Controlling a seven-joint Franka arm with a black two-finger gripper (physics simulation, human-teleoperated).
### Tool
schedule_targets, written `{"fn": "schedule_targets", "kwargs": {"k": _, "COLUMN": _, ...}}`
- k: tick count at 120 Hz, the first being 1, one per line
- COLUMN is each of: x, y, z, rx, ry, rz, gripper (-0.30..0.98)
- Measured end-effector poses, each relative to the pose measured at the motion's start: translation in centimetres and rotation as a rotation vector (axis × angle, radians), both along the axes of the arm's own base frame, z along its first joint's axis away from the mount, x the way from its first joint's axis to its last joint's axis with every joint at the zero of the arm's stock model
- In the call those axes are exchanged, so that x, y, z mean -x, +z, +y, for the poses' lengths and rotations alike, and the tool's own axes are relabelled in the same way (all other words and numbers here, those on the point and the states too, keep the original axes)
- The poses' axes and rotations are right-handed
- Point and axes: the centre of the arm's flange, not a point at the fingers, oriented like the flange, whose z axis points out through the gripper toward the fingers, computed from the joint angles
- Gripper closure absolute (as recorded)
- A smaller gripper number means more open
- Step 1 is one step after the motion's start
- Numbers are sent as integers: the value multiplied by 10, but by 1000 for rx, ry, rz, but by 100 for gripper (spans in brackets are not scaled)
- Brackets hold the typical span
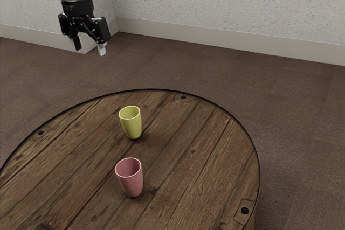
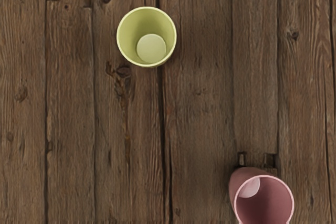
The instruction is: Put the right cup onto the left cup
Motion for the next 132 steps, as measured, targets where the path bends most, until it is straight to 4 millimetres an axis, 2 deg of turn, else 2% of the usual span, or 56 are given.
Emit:
{"fn": "schedule_targets", "kwargs": {"k": 11, "x": 0, "y": -2, "z": 0, "rx": 0, "ry": -3, "rz": 4, "gripper": 2}}
{"fn": "schedule_targets", "kwargs": {"k": 18, "x": -1, "y": -16, "z": 0, "rx": 2, "ry": -7, "rz": 29, "gripper": 2}}
{"fn": "schedule_targets", "kwargs": {"k": 56, "x": -2, "y": -134, "z": -13, "rx": 22, "ry": -41, "rz": 142, "gripper": 2}}
{"fn": "schedule_targets", "kwargs": {"k": 72, "x": -1, "y": -172, "z": -17, "rx": 22, "ry": -54, "rz": 147, "gripper": 2}}
{"fn": "schedule_targets", "kwargs": {"k": 84, "x": 2, "y": -189, "z": -22, "rx": 22, "ry": -65, "rz": 136, "gripper": 2}}
{"fn": "schedule_targets", "kwargs": {"k": 107, "x": 32, "y": -203, "z": -37, "rx": 34, "ry": -91, "rz": 116, "gripper": 2}}
{"fn": "schedule_targets", "kwargs": {"k": 132, "x": 48, "y": -228, "z": -56, "rx": 30, "ry": -96, "rz": 135, "gripper": 2}}
